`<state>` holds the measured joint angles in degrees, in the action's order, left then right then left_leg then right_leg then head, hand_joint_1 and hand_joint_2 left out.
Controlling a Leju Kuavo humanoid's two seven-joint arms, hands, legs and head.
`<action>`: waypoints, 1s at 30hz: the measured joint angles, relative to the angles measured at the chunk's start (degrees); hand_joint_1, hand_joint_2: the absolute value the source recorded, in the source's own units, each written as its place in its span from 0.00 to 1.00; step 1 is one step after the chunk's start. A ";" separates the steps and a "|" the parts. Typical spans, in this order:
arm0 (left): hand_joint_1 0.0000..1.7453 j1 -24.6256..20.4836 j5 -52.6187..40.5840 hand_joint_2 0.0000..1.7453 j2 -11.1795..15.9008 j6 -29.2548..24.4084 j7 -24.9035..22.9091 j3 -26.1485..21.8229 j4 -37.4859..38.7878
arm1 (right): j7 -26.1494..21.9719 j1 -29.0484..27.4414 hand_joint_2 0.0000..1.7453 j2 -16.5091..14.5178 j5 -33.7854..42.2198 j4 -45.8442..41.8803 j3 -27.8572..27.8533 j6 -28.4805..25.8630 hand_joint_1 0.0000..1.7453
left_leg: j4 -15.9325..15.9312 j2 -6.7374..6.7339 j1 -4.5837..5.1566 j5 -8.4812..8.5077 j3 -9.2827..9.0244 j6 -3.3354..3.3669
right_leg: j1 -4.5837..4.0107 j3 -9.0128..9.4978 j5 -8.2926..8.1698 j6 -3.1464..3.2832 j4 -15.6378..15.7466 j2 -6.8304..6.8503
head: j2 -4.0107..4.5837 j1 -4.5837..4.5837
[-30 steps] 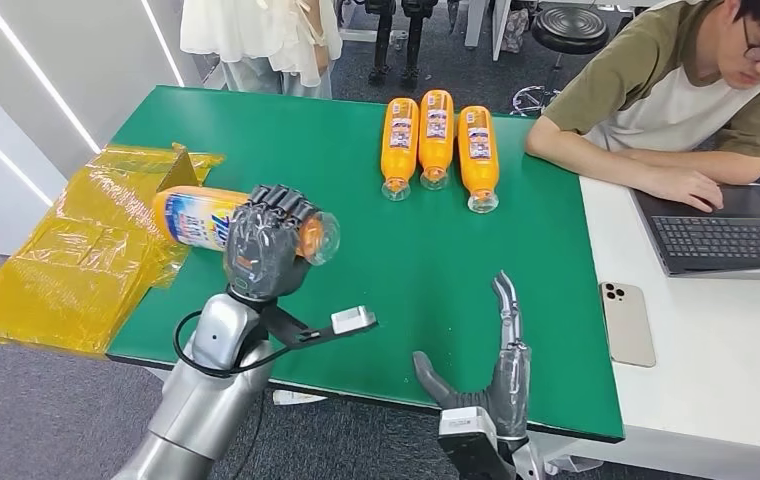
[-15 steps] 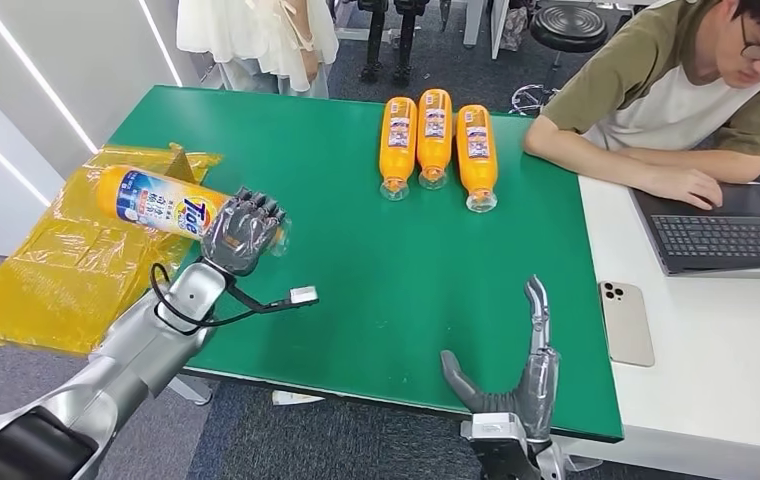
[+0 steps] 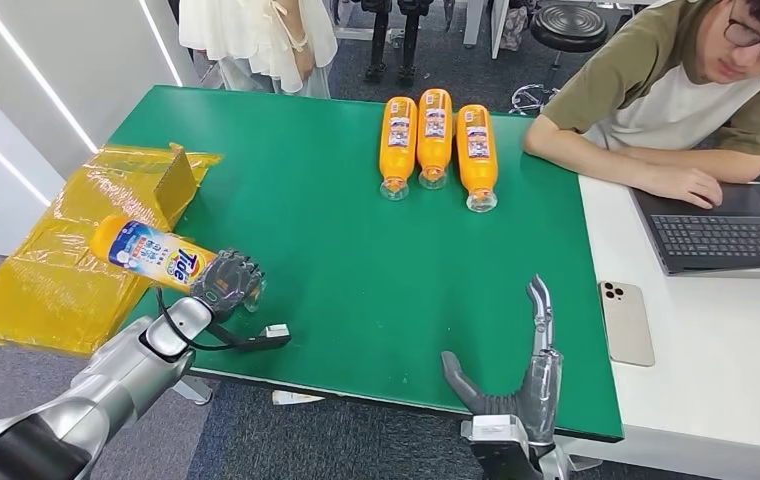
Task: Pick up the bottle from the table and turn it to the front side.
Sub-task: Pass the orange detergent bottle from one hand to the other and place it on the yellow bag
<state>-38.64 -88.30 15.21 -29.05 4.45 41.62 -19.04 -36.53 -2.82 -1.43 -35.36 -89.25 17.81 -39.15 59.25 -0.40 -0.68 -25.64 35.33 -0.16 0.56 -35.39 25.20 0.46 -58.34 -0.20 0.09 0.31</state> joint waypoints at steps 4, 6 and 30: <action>1.00 0.08 0.82 1.00 0.40 1.69 -0.19 -0.02 0.62 | 0.57 -0.41 1.00 0.87 0.20 -0.73 0.64 0.00 0.00 | 0.00 0.02 0.00 0.00 -0.03 0.00 | 0.00 0.05 0.00 0.00 0.00 0.04 | 0.00 0.01; 1.00 -0.22 1.86 1.00 0.44 3.83 -0.59 -0.09 0.77 | 0.72 -0.80 1.00 1.25 0.17 -1.03 0.80 0.00 0.00 | 0.00 0.02 0.01 0.00 -0.05 0.00 | 0.01 0.07 0.00 0.00 0.00 0.04 | 0.00 0.01; 0.00 0.00 27.72 1.00 -3.72 9.50 15.29 -17.65 0.91 | 2.81 -1.39 1.00 3.62 3.12 -1.22 5.04 0.00 0.00 | -0.01 0.06 0.01 0.09 -0.12 -0.12 | 0.01 0.10 -0.03 0.04 -0.07 0.08 | 0.00 0.02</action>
<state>-38.64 -60.58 11.48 -19.56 19.74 23.96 -18.12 -33.72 -4.20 2.19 -32.24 -90.47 22.85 -39.15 59.24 -0.34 -0.67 -25.55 35.20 -0.29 0.57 -35.29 25.17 0.50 -58.41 -0.12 0.09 0.32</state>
